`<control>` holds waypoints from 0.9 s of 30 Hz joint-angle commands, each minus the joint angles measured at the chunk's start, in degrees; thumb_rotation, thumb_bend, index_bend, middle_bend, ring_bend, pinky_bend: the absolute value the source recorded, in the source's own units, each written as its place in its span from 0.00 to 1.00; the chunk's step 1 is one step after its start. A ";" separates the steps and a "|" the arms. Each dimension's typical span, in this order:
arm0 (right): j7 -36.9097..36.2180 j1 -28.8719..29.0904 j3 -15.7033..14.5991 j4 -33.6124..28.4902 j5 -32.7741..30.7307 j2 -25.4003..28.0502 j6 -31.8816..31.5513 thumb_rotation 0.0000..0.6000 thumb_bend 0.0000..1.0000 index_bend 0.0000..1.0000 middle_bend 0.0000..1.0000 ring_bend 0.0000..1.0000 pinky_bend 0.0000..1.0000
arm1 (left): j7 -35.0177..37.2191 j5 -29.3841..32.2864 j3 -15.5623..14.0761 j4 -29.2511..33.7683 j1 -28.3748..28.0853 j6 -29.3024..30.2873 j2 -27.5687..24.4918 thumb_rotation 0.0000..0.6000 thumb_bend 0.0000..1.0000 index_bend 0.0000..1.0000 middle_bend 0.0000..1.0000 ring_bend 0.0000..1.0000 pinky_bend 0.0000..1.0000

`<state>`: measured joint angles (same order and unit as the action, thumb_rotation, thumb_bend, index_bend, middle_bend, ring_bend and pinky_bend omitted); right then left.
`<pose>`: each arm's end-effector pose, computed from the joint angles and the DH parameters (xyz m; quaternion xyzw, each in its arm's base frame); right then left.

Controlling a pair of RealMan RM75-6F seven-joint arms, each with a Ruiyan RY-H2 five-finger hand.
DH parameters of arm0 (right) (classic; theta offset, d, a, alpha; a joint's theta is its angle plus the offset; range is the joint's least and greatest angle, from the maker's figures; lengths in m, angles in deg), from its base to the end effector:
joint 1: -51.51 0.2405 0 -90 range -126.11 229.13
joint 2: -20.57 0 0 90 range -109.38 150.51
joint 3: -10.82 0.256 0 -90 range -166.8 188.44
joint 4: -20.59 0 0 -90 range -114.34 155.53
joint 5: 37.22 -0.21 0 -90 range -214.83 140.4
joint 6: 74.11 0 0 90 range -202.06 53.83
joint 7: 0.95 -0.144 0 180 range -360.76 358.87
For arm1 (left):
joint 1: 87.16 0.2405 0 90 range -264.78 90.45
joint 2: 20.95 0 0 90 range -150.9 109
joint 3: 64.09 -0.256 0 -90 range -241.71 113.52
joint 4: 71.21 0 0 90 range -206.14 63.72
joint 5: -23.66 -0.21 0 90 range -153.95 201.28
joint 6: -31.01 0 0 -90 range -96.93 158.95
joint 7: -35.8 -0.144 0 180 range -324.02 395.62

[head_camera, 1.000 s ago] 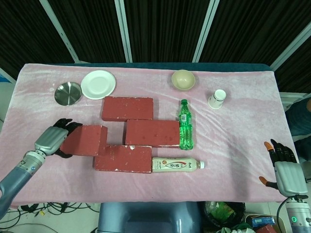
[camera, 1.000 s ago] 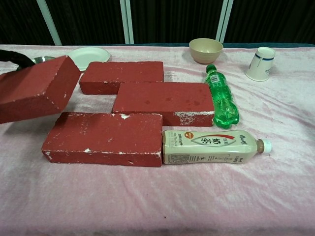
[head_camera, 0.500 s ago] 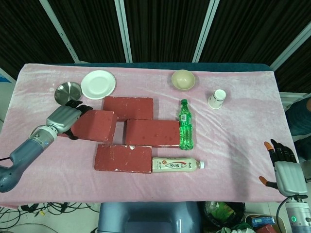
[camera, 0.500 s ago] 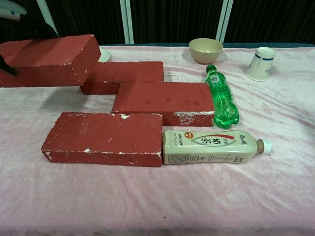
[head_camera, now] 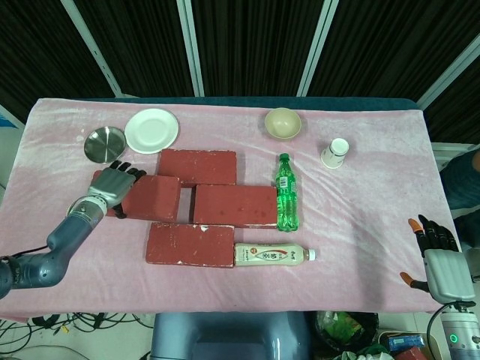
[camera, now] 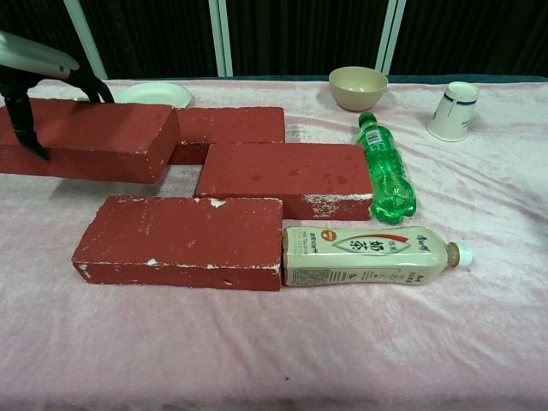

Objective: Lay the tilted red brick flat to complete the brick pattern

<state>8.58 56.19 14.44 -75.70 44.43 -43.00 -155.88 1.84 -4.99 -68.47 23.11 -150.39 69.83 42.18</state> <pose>-0.3102 -0.1813 0.1534 0.6038 -0.3874 0.3308 0.6131 -0.1757 0.3886 0.0869 -0.7921 -0.3688 -0.1210 0.4711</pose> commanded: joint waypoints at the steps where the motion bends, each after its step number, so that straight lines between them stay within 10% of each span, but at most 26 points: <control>1: -0.11 0.02 0.02 0.00 -0.02 0.02 0.04 1.00 0.04 0.00 0.00 0.00 0.08 | -2.23 3.43 -1.45 -0.20 -1.79 2.20 2.19 1.00 0.24 0.26 0.29 0.00 0.00; 27: -0.81 0.05 0.00 -0.18 -0.35 0.33 0.38 1.00 0.04 0.00 0.00 0.00 0.08 | -5.51 9.37 -0.89 -2.65 -3.02 10.54 11.42 1.00 0.24 0.28 0.30 0.00 0.00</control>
<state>7.77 56.24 14.44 -75.88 44.08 -42.67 -155.50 -3.65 4.27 -69.47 20.57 -153.48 80.28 53.46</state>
